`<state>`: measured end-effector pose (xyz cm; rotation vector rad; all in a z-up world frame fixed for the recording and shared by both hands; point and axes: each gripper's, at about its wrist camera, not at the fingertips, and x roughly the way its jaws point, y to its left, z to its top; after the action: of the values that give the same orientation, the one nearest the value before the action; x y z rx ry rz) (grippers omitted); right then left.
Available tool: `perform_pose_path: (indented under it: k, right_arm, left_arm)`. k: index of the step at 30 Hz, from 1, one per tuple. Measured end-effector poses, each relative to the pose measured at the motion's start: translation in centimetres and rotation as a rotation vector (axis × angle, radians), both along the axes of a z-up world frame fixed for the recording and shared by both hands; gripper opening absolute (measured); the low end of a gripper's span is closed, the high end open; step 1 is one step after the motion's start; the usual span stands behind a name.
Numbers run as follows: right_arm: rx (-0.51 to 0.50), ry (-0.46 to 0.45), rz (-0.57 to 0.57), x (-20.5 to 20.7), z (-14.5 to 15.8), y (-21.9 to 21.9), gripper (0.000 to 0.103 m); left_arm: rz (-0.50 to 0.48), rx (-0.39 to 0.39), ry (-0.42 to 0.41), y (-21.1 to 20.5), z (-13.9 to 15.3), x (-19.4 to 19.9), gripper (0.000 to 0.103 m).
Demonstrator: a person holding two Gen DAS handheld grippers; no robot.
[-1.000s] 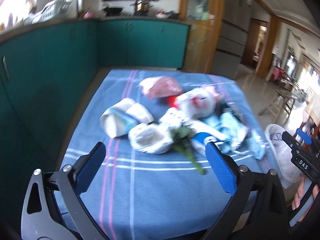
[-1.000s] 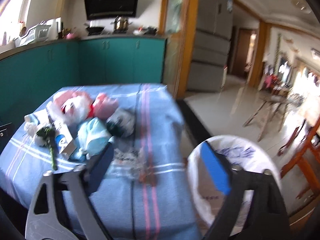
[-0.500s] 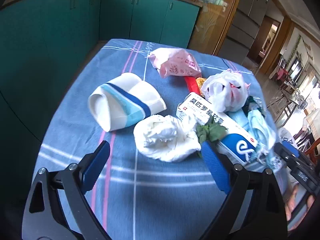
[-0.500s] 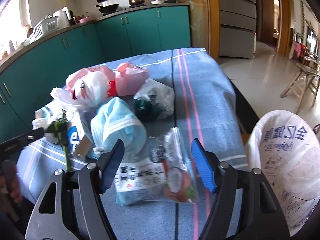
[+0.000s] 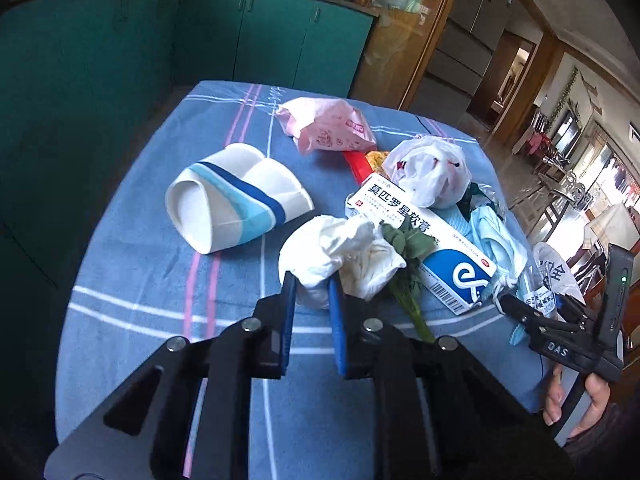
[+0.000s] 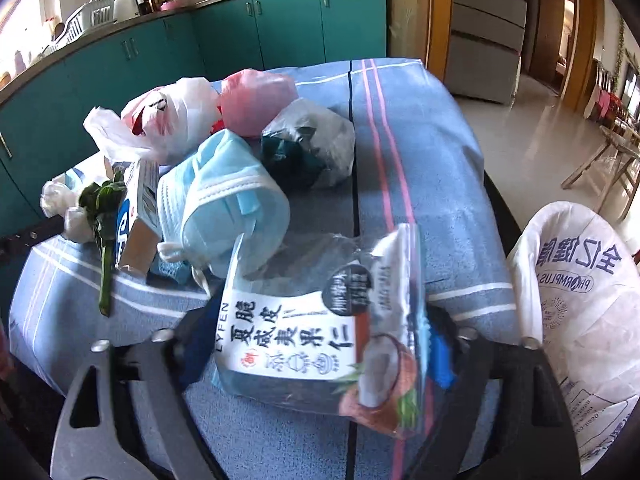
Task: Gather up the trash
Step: 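Carry both items over the trash bin and open both grippers to drop them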
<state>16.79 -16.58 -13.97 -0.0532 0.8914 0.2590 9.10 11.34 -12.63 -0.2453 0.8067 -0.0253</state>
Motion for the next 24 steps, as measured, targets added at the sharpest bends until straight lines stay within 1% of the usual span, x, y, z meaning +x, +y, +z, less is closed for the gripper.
perform_pose_path:
  k: [4, 6, 9, 12, 15, 16, 18, 21, 22, 24]
  right_arm:
    - [0.011, -0.018, 0.036, -0.5, 0.4, 0.1, 0.073]
    - [0.007, -0.053, 0.032, -1.0, 1.2, -0.4, 0.073]
    - [0.01, -0.103, -0.01, -1.4, 2.7, -1.9, 0.073]
    - [0.016, -0.164, -0.097, -2.0, 4.5, -5.1, 0.073]
    - [-0.002, -0.219, -0.235, -2.4, 6.3, -9.6, 0.073]
    - [-0.017, -0.23, -0.3, -2.7, 6.7, -11.7, 0.073]
    - [-0.032, -0.228, -0.394, -3.2, 6.9, -14.8, 0.073]
    - [-0.031, -0.219, -0.507, -4.6, 6.8, -19.4, 0.073]
    - [-0.03, -0.219, -0.537, -5.3, 6.7, -20.7, 0.073]
    - [-0.036, -0.219, -0.573, -6.2, 6.4, -22.7, 0.073]
  left_arm:
    - [0.009, 0.004, -0.043, 0.3, 1.5, -1.9, 0.018]
    - [0.013, 0.01, -0.07, 0.3, 2.6, -3.1, 0.018]
    - [0.005, 0.01, -0.115, 0.0, 4.6, -4.4, 0.018]
    - [-0.032, 0.004, -0.158, -1.2, 6.3, -4.7, 0.018]
    - [-0.117, -0.007, -0.174, -4.0, 7.3, -3.9, 0.018]
    - [-0.143, -0.013, -0.171, -4.9, 7.3, -3.6, 0.018]
    - [-0.224, -0.031, -0.157, -8.0, 7.2, -2.3, 0.018]
    - [-0.375, -0.027, -0.153, -13.9, 7.1, -0.6, 0.018]
    - [-0.447, -0.03, -0.154, -16.7, 7.1, 0.1, 0.018]
    - [-0.554, -0.046, -0.144, -21.1, 6.6, 1.2, 0.018]
